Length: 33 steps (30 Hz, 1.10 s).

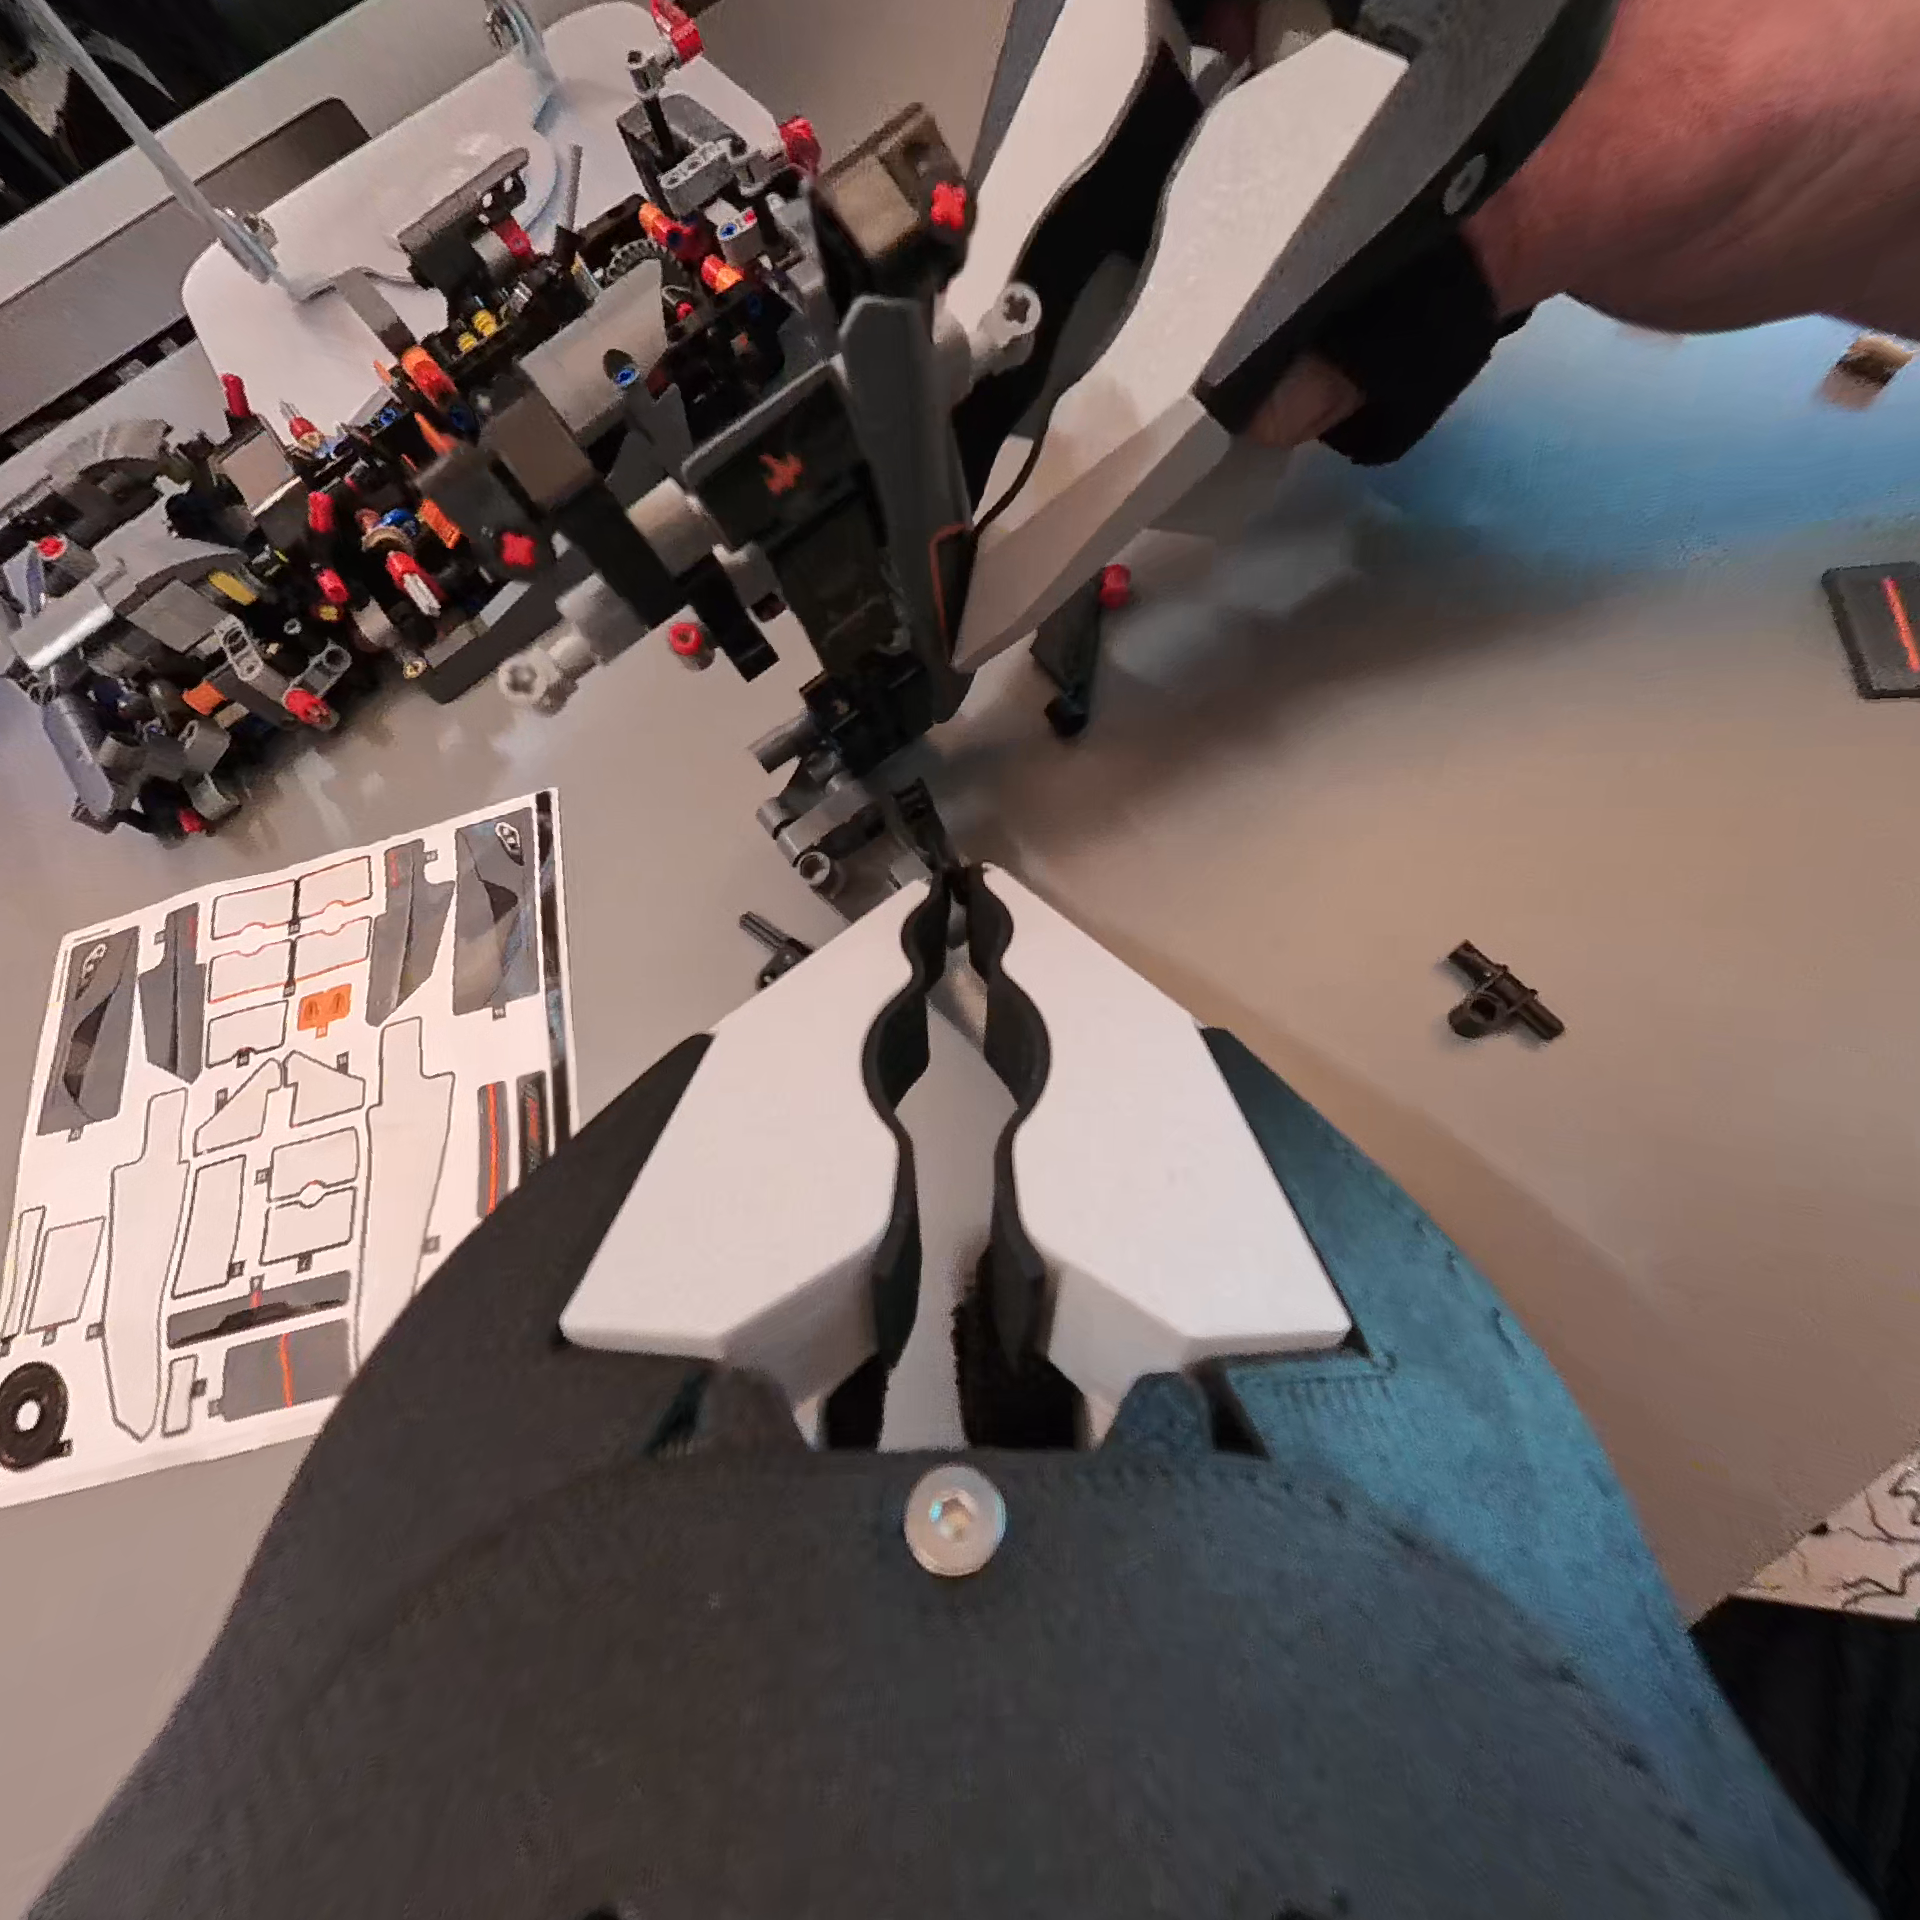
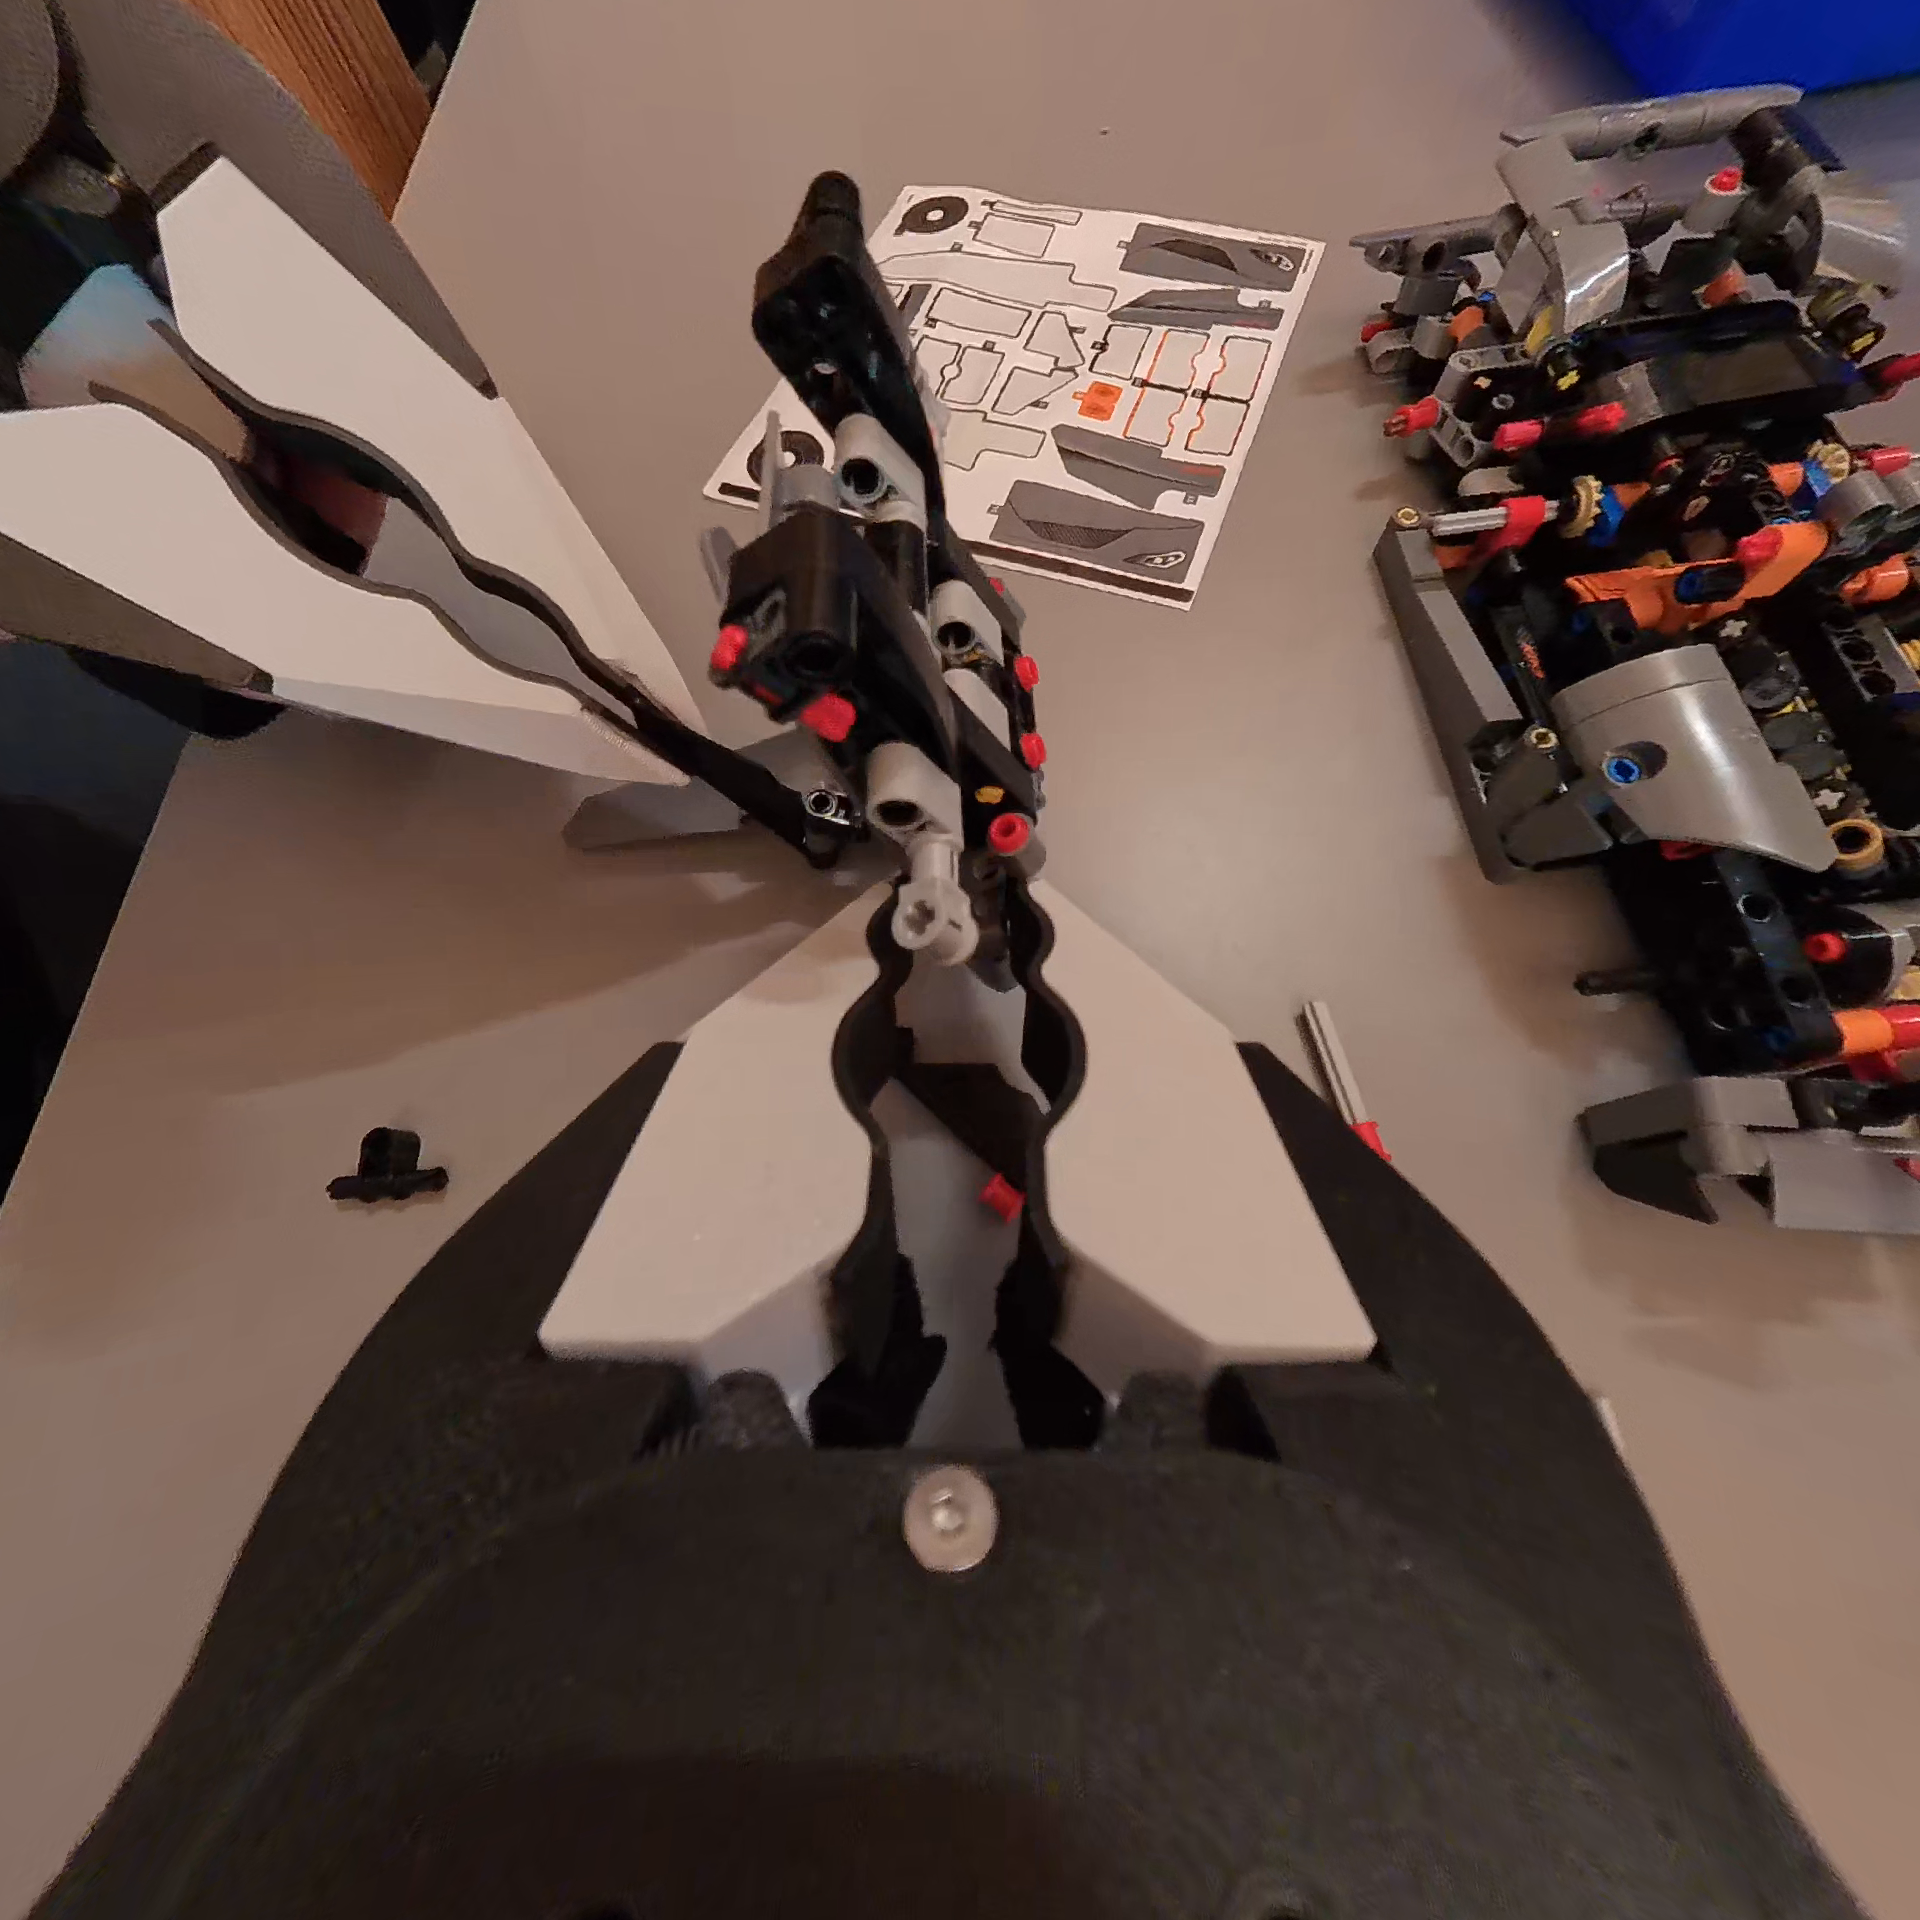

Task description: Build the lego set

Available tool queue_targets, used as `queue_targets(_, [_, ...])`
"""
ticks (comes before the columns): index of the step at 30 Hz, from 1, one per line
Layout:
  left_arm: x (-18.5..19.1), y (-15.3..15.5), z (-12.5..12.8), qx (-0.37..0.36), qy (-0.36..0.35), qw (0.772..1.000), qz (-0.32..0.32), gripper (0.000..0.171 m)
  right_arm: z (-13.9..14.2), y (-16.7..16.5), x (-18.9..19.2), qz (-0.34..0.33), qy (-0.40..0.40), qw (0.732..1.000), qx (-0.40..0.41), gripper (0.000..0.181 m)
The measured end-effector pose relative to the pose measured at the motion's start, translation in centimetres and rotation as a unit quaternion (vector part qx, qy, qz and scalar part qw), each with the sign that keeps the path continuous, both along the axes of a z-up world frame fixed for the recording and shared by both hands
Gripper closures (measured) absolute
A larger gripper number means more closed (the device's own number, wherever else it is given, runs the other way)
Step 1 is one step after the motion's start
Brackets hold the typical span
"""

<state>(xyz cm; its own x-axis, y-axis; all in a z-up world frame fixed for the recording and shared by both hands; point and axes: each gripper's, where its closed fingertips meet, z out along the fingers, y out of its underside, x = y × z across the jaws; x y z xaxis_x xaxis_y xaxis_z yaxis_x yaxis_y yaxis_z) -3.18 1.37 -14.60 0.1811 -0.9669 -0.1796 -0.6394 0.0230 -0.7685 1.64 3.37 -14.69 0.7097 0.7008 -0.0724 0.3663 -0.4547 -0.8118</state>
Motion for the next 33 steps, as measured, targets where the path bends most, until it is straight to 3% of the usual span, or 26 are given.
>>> queue_targets(33, [1.0,1.0,0.4,-0.012,0.018,1.000,-0.006,0.171,-0.1,-0.2,0.0,-0.006,-0.003,1.000,0.014,0.166])
